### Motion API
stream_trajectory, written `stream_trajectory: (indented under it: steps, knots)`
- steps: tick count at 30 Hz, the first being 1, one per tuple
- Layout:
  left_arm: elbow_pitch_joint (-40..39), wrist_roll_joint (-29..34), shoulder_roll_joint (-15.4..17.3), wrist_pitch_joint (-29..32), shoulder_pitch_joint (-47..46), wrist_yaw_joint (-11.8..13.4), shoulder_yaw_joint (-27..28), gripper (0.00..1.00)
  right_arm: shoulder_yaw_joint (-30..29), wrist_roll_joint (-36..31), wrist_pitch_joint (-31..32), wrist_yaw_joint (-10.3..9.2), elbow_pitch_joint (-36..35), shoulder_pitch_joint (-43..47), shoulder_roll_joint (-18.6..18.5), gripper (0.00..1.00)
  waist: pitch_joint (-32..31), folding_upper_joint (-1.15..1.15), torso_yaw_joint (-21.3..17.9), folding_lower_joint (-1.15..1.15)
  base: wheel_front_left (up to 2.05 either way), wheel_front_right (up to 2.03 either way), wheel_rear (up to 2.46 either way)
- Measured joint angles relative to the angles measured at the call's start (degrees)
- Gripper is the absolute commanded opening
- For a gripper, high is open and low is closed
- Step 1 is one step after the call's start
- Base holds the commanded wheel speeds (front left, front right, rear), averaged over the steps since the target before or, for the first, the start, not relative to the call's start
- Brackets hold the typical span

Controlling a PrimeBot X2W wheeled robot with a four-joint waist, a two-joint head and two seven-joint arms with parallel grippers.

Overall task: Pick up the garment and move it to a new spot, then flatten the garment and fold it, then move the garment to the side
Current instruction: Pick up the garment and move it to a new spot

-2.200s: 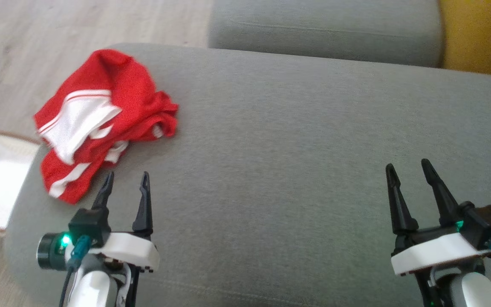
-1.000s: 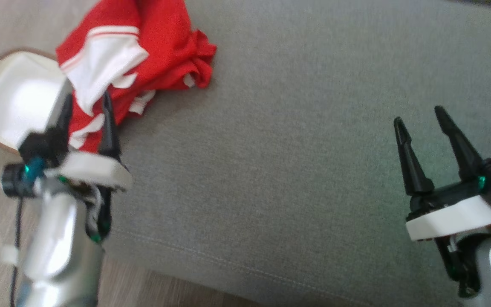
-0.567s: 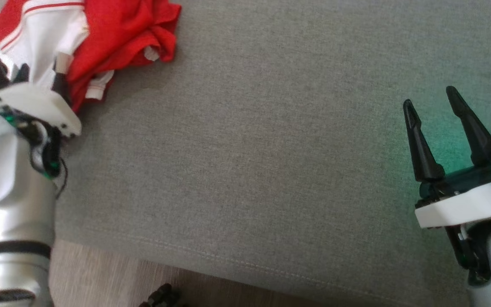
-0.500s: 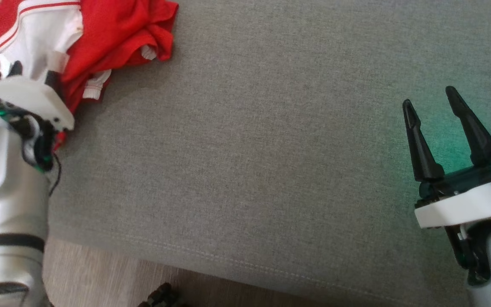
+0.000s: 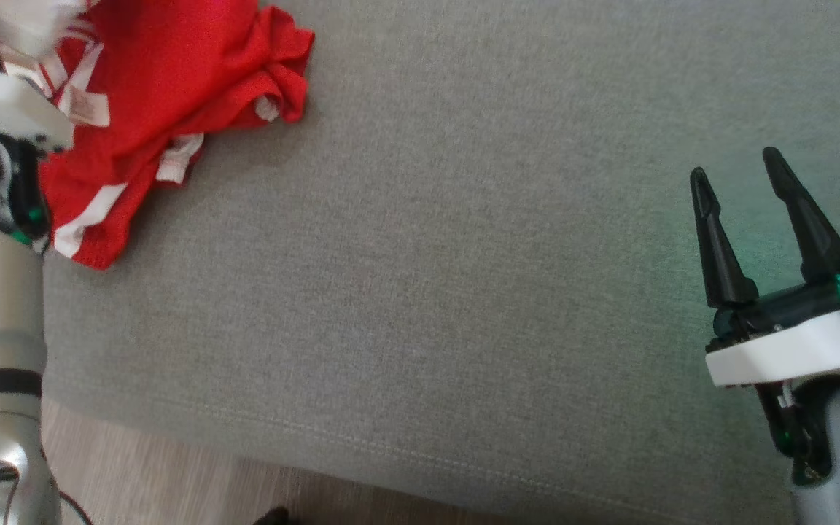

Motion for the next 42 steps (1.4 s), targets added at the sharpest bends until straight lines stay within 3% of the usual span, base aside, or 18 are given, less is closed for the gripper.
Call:
stream_trajectory:
  steps: [5, 10, 16, 24, 36, 42]
  knots:
    - [-10.3, 0.0, 0.1, -1.4, 2.4, 1.1, 0.6, 0.00, -0.3, 0.3, -2.1, 0.01, 1.0, 0.5, 2.3, 1.00, -4.6, 0.00, -0.6, 0.00, 0.00, 0.00, 0.00]
    - [-20.9, -0.5, 0.3, -1.6, 12.0, 2.5, 1.7, 0.00, -0.3, 0.7, -3.7, 0.00, 2.0, 3.8, 4.7, 1.00, -9.9, 0.00, -1.9, 0.00, 0.00, 0.00, 0.00]
    - [-35.7, -0.6, -0.5, 2.3, 21.8, 4.0, -0.1, 0.00, -0.5, 0.7, -4.7, 0.01, 2.8, 6.2, 6.5, 1.00, -15.4, 0.00, -4.2, -0.01, 0.00, 0.00, 0.00]
    - [-51.3, 0.0, -3.1, 8.7, 29.3, 4.3, -7.4, 0.00, 0.1, 1.3, -5.5, 0.00, 3.0, 8.3, 7.8, 1.00, -19.0, 0.00, -11.8, -0.01, 0.00, 0.00, 0.00]
    - [-49.4, 0.0, -10.9, 8.4, 29.6, 0.4, -22.6, 0.00, 0.6, 2.4, -5.8, 0.00, 3.3, 8.3, 8.5, 1.00, -18.1, 0.00, -25.8, -0.01, 0.00, 0.00, 0.00]
    - [-46.1, 0.0, -12.0, 6.1, 25.3, 0.0, -30.1, 0.00, 1.5, 3.8, -6.5, 0.00, 3.8, 7.9, 8.5, 1.00, -15.2, 0.00, -31.8, -0.01, 0.00, 0.00, 0.00]
